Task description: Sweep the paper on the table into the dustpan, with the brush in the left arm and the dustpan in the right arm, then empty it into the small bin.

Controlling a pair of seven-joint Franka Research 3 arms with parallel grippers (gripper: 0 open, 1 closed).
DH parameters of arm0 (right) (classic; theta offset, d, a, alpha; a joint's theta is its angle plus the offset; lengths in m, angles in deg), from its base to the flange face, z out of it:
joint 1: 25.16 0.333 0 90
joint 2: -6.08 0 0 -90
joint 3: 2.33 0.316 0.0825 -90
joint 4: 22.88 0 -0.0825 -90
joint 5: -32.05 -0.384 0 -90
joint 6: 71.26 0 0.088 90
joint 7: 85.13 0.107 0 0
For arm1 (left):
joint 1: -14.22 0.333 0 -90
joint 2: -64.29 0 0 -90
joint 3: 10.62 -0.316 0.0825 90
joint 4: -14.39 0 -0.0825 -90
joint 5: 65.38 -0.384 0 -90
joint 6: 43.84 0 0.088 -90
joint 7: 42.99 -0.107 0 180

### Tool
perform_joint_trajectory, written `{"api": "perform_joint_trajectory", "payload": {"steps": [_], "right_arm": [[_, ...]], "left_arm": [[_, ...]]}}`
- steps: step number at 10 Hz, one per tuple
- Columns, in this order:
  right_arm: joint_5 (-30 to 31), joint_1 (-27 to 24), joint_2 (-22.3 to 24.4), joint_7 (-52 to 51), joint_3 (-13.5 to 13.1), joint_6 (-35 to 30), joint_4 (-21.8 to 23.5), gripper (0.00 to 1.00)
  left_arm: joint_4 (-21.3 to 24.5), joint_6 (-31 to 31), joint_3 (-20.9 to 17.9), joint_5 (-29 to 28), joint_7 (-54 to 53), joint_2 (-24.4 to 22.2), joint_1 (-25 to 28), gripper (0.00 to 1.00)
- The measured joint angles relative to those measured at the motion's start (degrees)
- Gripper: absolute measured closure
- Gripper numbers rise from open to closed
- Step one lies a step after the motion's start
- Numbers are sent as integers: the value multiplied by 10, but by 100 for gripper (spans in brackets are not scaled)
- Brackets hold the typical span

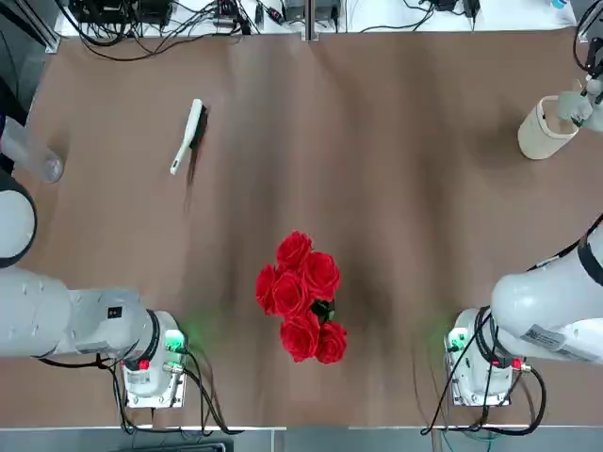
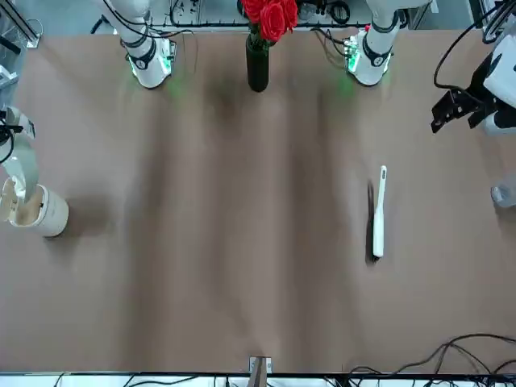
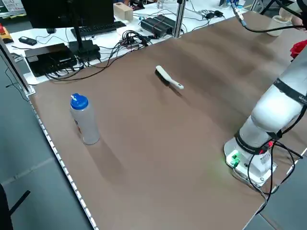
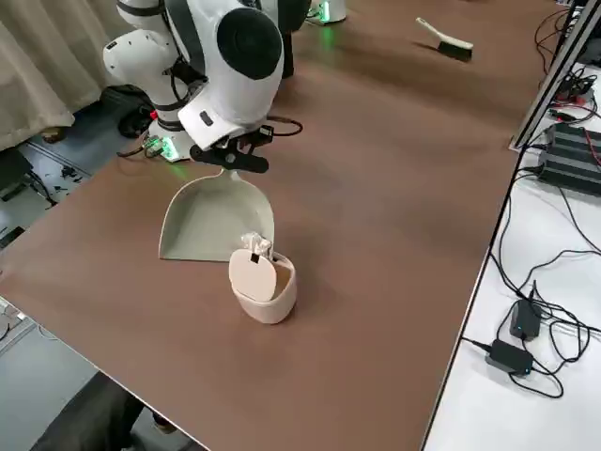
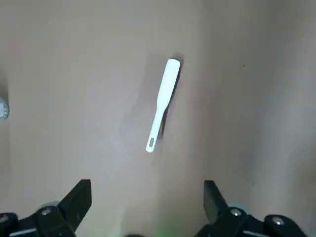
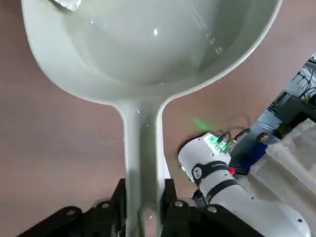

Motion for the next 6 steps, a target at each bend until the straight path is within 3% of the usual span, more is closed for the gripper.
{"api": "perform_joint_trajectory", "payload": {"steps": [6], "right_arm": [[1,-2,-7,0,3,7,23,67]], "left_arm": [[0,0,1,0,0,0,0,0]]}}
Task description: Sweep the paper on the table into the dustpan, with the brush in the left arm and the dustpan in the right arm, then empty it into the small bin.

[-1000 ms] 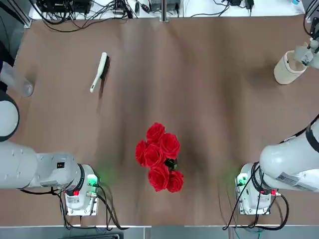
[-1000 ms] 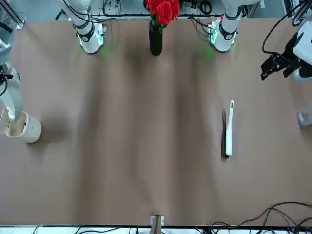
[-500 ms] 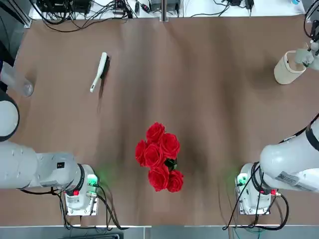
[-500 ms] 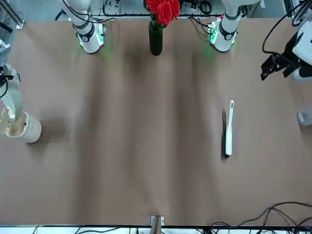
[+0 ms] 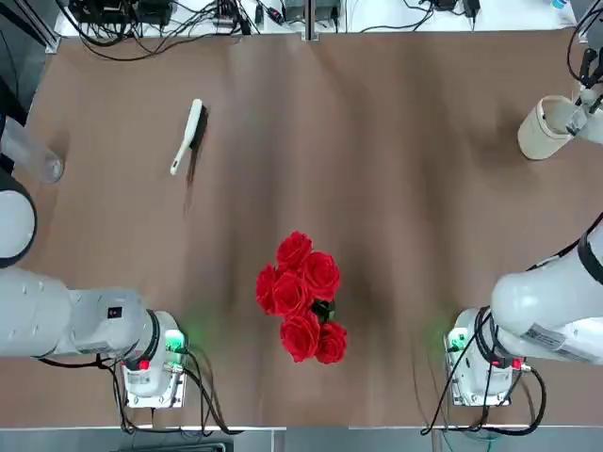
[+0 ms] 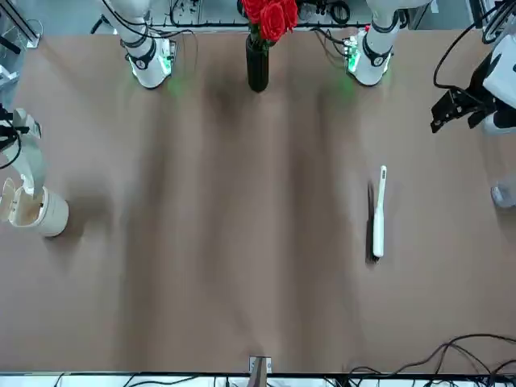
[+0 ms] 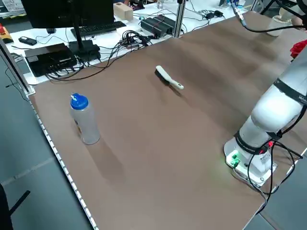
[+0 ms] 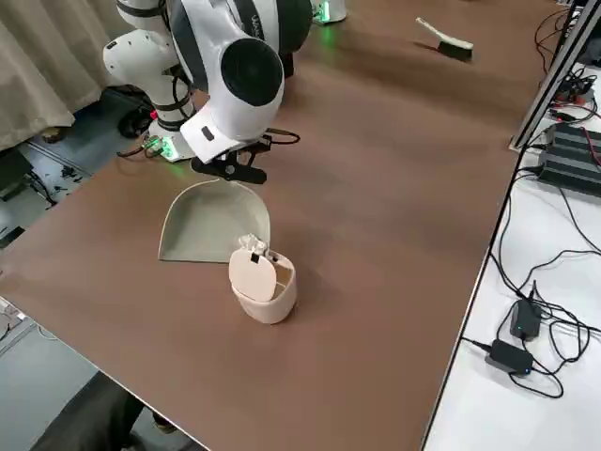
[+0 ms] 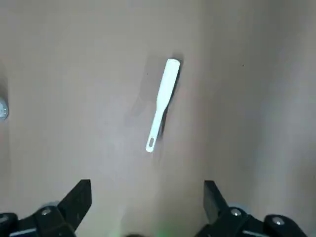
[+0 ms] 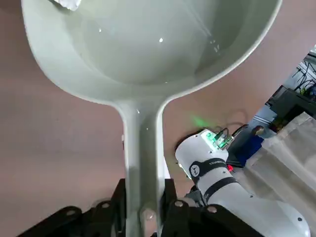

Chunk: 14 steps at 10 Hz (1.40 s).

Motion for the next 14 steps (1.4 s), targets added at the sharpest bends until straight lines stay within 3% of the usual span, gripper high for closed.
{"api": "perform_joint_trajectory", "payload": {"steps": [3,6,9,14], "right_arm": [[8,0,0,0,12,-3,-2,67],[17,0,0,0,15,-46,-9,67],[22,-1,1,0,15,-79,-40,67],[22,-5,0,0,15,-46,-57,67]], "left_arm": [[-4,0,0,0,0,1,0,0],[-5,0,0,0,0,2,0,0],[-5,0,0,0,0,2,0,0],[-5,0,0,0,0,3,-3,0]]}}
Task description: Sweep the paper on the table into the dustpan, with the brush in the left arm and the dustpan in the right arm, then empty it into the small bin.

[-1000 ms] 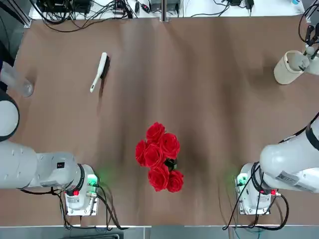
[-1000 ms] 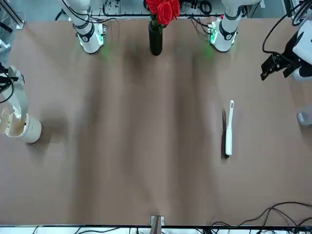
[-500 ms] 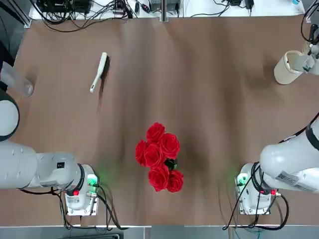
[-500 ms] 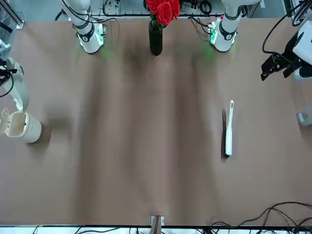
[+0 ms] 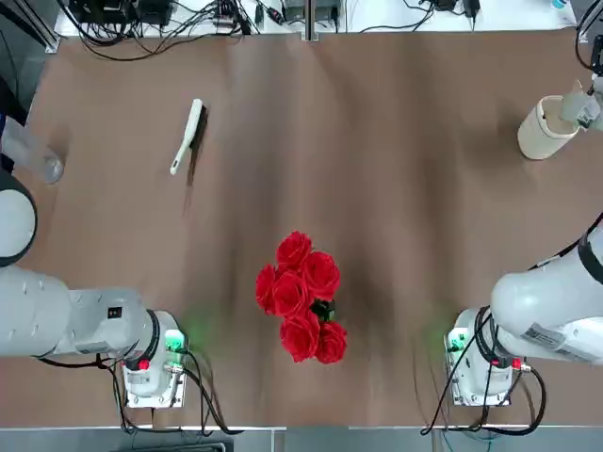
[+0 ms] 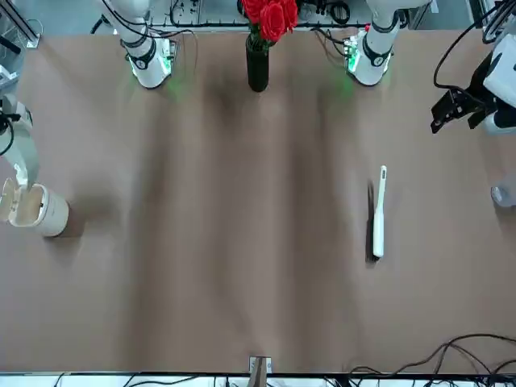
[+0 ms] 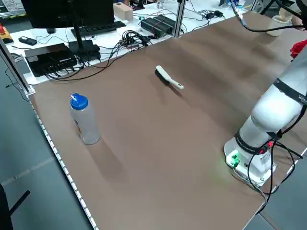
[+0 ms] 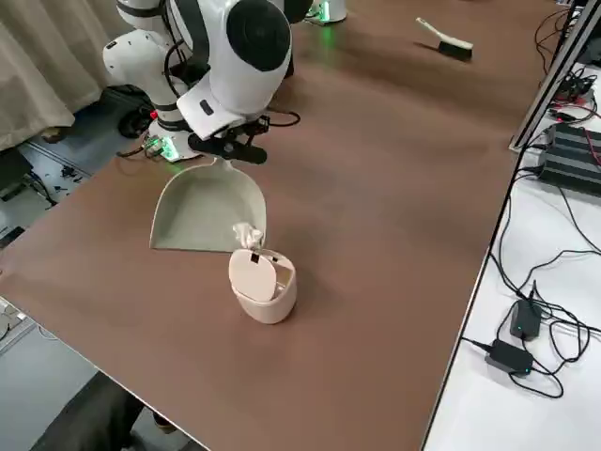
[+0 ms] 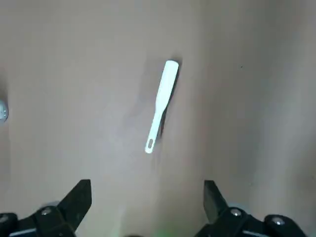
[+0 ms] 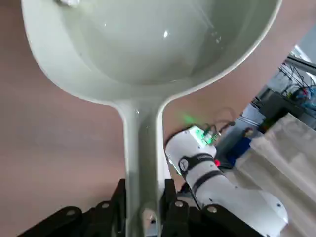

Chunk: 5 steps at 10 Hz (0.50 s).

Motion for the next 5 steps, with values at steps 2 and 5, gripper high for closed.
{"api": "perform_joint_trajectory", "payload": {"steps": [2,5], "right_arm": [[0,-2,0,0,0,17,-2,67],[-1,-2,0,0,2,19,-2,67]], "left_arm": [[0,0,0,0,0,0,-1,0],[0,0,0,0,0,1,-1,0]]}}
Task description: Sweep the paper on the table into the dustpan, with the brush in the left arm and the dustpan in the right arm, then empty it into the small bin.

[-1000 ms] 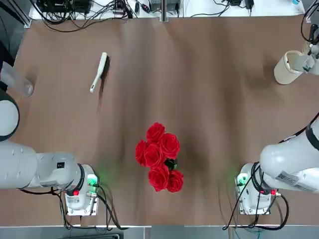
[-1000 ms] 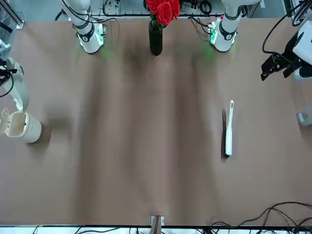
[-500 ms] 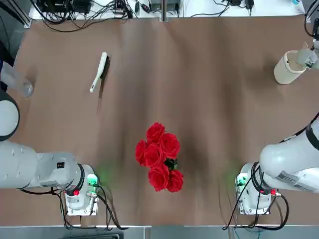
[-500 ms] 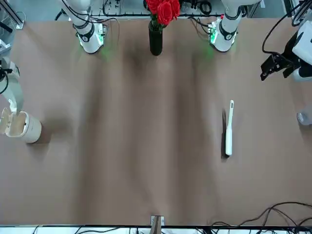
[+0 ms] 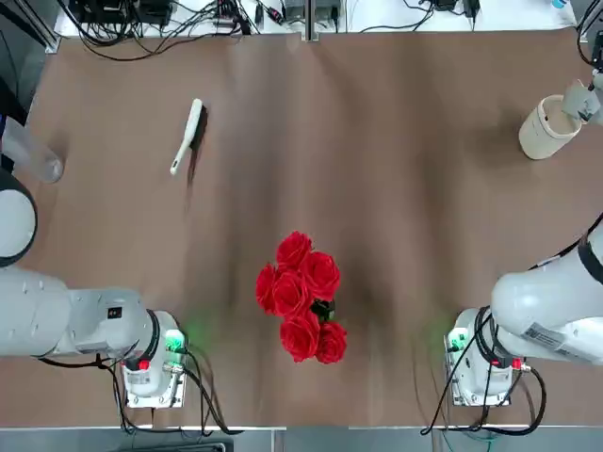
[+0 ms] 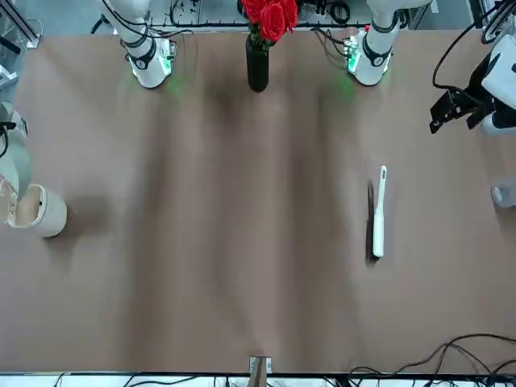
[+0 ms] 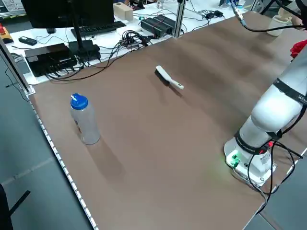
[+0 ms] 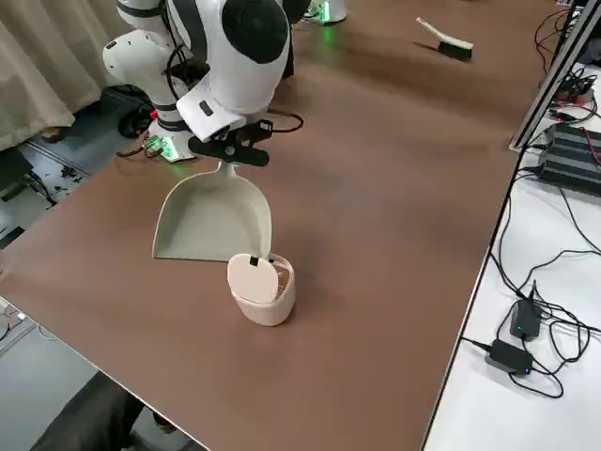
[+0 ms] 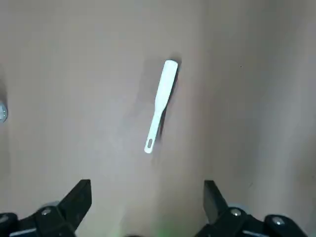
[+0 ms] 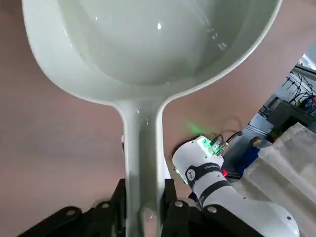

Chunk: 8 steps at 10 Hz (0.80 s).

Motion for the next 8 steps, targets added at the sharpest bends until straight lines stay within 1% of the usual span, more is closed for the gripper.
{"api": "perform_joint_trajectory", "payload": {"steps": [1,2,3,4,6,8], "right_arm": [[-1,0,0,-3,3,-4,-1,67],[-1,-1,1,-17,17,-15,-4,67],[-1,-1,2,-23,46,-25,-9,67],[0,2,4,-23,84,-31,-12,67],[9,8,15,-17,168,-42,-16,67],[49,25,24,-23,248,-44,-17,67]], "left_arm": [[0,0,0,0,0,1,0,0],[0,0,0,0,0,3,0,0],[0,0,0,0,0,5,0,0],[0,0,0,0,0,6,0,0],[-4,0,0,0,0,8,0,0],[-7,0,0,0,0,9,1,0]]}}
